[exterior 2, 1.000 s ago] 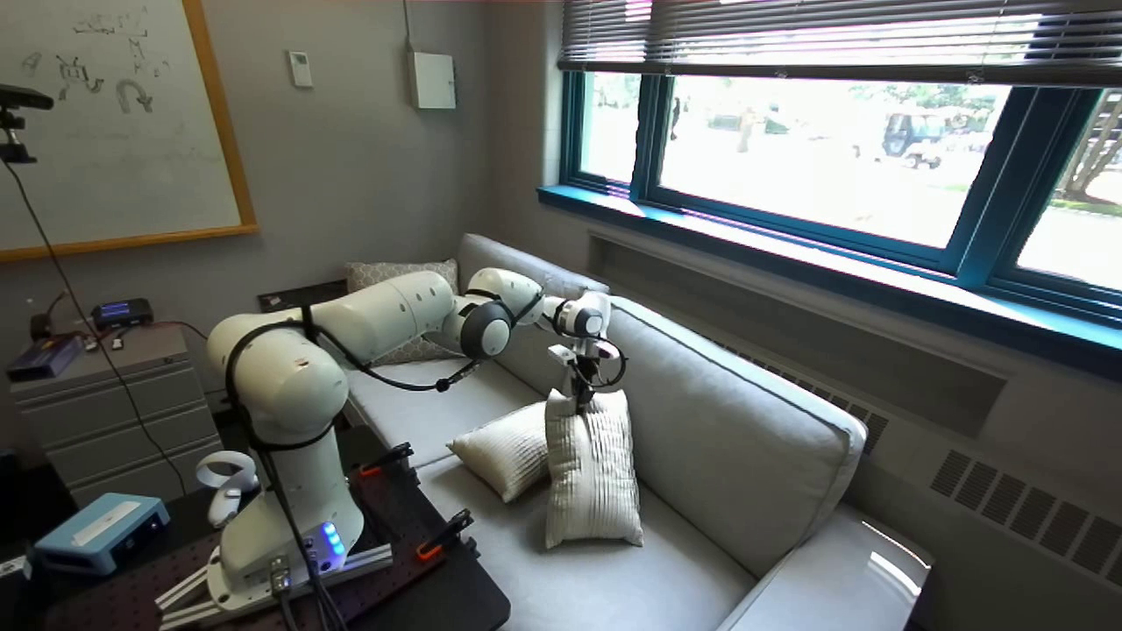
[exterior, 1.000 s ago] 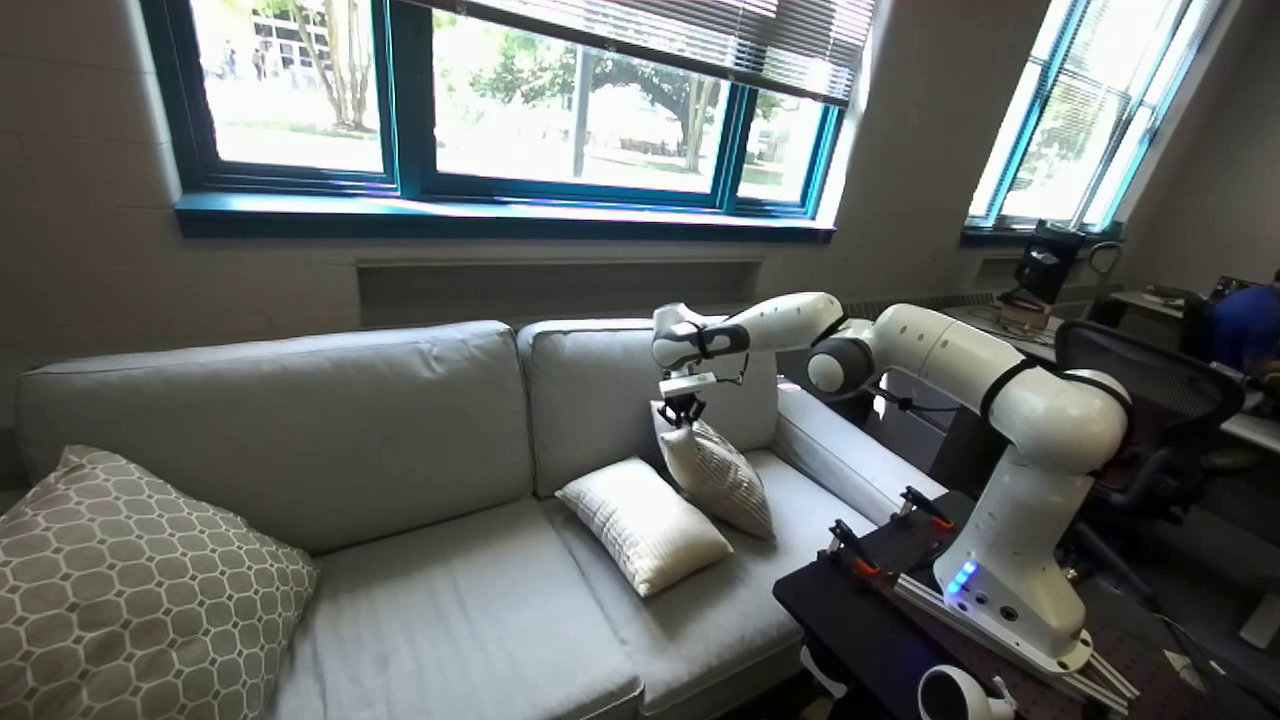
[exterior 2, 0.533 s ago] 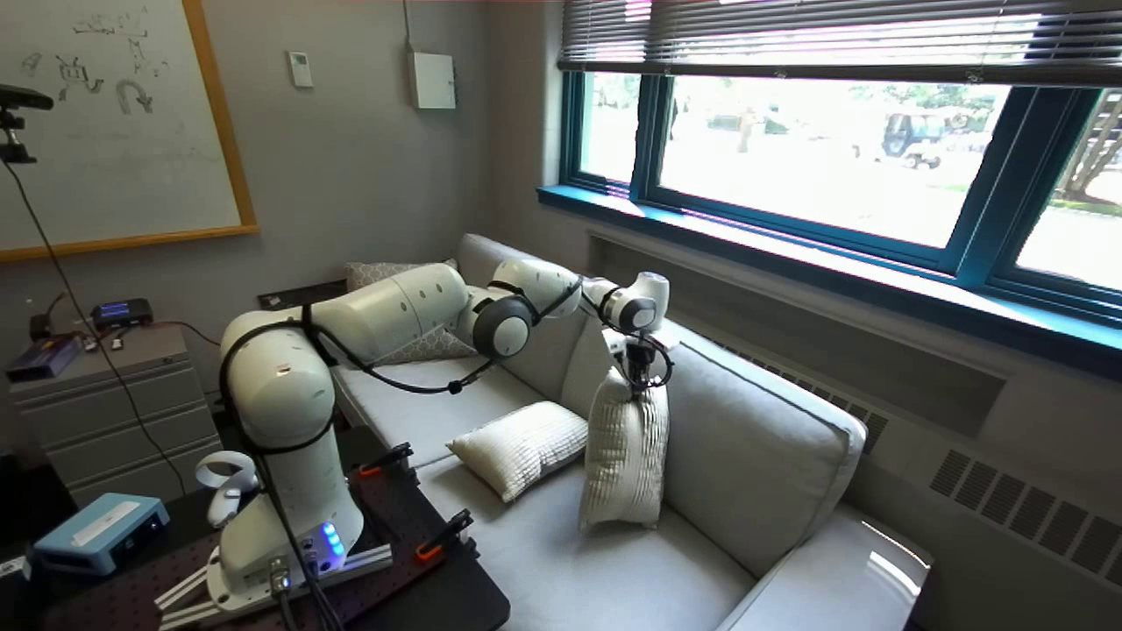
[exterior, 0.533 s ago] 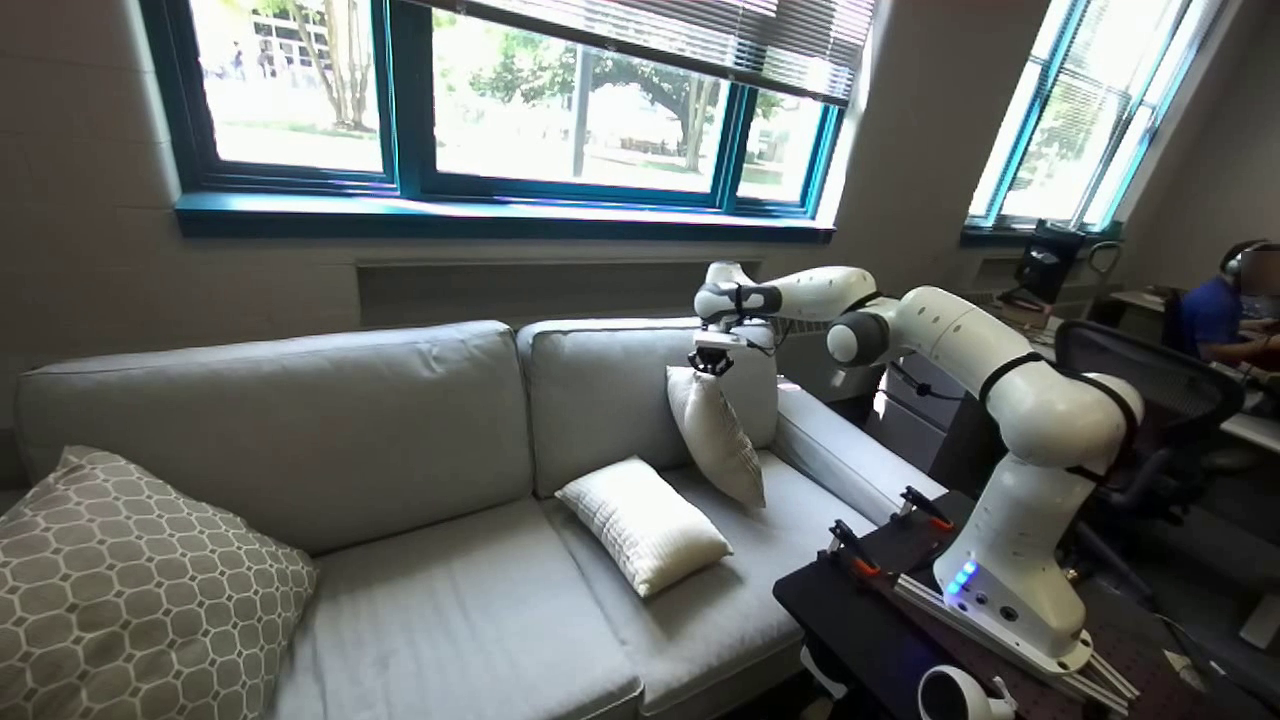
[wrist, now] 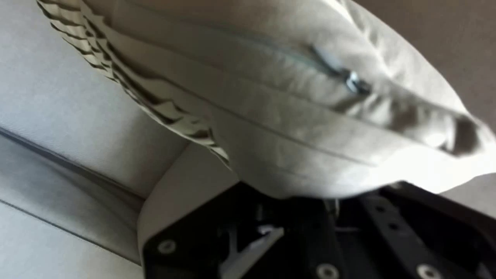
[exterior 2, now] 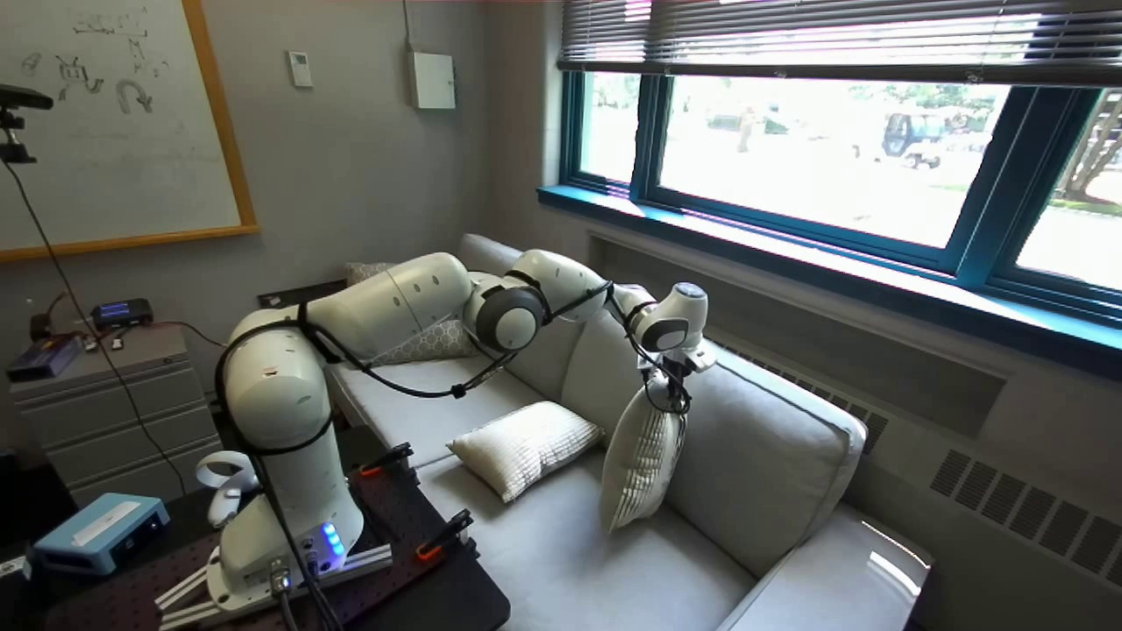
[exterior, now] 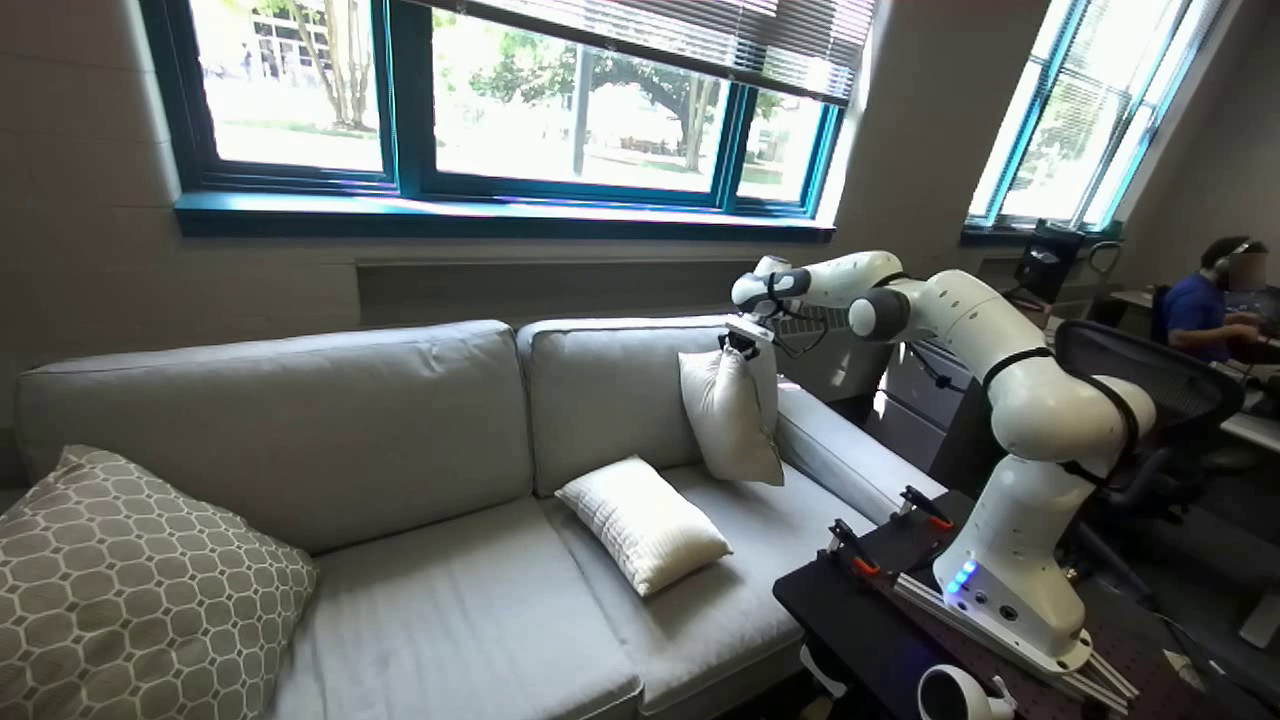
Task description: Arrange the cushions, one in front of the other, against the arm rest
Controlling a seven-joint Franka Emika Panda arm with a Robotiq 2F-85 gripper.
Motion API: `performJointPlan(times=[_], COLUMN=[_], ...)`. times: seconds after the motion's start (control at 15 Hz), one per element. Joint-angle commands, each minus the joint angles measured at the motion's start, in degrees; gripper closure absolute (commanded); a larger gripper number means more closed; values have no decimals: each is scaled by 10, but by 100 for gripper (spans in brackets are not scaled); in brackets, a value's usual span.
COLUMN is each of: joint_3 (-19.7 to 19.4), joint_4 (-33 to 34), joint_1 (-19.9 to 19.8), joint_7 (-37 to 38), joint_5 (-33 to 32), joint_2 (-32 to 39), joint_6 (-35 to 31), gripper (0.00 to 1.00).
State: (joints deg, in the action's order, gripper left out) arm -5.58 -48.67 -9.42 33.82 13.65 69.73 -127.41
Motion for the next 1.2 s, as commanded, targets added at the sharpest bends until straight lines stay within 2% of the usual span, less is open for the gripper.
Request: performJointPlan(times=[0.0, 0.47, 0.67, 0.93, 1.13], joint_3=[1, 12, 32, 53, 52], joint_4=[-141, -352, -439, -506, -539], joint_1=[-23, -92, -140, -199, -203], joint_7=[15, -16, -52, -97, -89], joint_5=[45, 172, 220, 287, 299], joint_2=[-80, -133, -154, -180, -212], joint_6=[-116, -331, -420, -512, -599], gripper=[97, 97, 97, 97, 97])
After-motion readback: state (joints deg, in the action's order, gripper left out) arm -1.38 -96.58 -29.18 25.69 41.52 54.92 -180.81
